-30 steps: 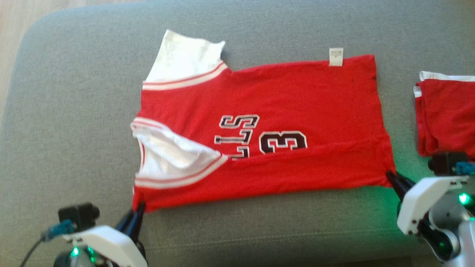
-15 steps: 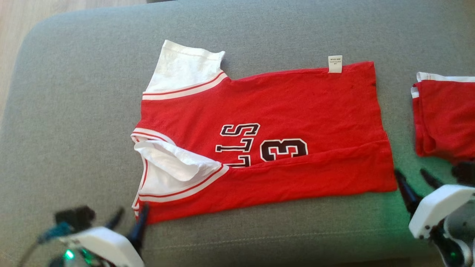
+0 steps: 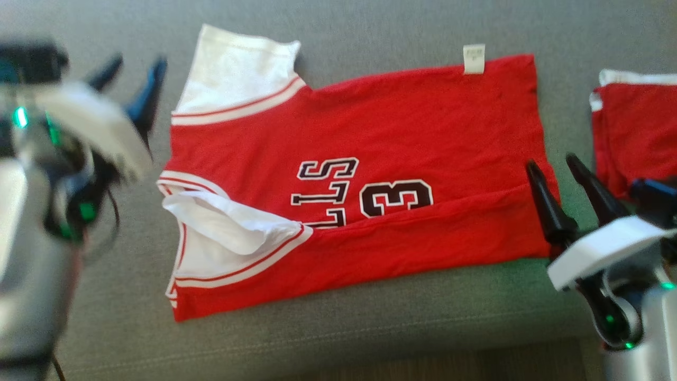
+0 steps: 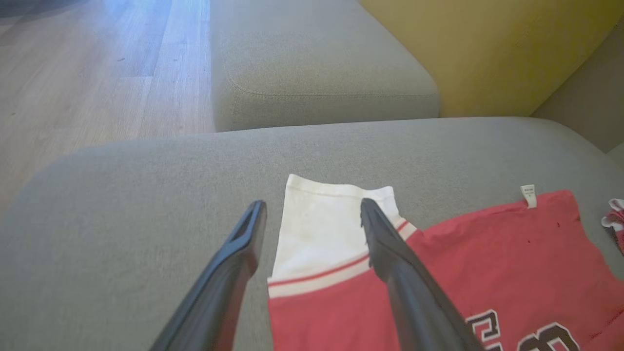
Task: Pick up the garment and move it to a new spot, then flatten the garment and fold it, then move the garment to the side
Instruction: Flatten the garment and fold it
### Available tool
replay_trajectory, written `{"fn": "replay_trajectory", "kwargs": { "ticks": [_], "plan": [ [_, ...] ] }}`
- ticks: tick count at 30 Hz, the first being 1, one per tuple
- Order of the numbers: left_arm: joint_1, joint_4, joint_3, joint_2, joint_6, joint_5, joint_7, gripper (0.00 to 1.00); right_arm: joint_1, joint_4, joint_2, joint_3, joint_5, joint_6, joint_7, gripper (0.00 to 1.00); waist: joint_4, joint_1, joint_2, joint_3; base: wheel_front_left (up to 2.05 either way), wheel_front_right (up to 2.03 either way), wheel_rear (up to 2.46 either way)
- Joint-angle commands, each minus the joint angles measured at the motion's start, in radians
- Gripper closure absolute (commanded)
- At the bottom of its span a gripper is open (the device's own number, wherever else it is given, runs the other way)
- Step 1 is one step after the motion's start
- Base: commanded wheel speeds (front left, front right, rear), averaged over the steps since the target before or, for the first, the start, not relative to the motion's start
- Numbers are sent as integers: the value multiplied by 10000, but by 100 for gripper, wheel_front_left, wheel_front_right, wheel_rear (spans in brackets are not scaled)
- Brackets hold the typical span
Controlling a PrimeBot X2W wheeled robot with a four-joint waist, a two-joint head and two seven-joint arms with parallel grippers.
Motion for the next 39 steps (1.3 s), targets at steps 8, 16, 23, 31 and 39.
{"fn": "replay_trajectory", "kwargs": {
  "ticks": [8,16,23,31,39],
  "plan": [
    [-3848,2942,-313,334,-1144,148,1370,0,-878,-221,-56,831,573,-4,-816,0,-527,-2,0,1557,0,0,0],
    [-5697,4909,-841,595,-1641,319,1873,0,-1382,49,-19,1172,656,-4,-1243,0,-1000,-2,0,2450,0,0,0],
    [-6481,5695,-1436,749,-1785,408,2056,0,-1678,152,14,1086,642,-4,-1440,0,-1169,-2,0,2868,0,0,0],
    [-6884,6393,-1892,870,-1815,377,2214,5,-1892,230,54,1198,588,-4,-1555,0,-1296,-2,0,3067,0,0,0],
    [-6901,6302,-2369,851,-1824,-125,2608,100,-2035,224,-59,1052,540,-4,-1456,0,-1284,-2,0,3015,0,0,0]
  ]
}}
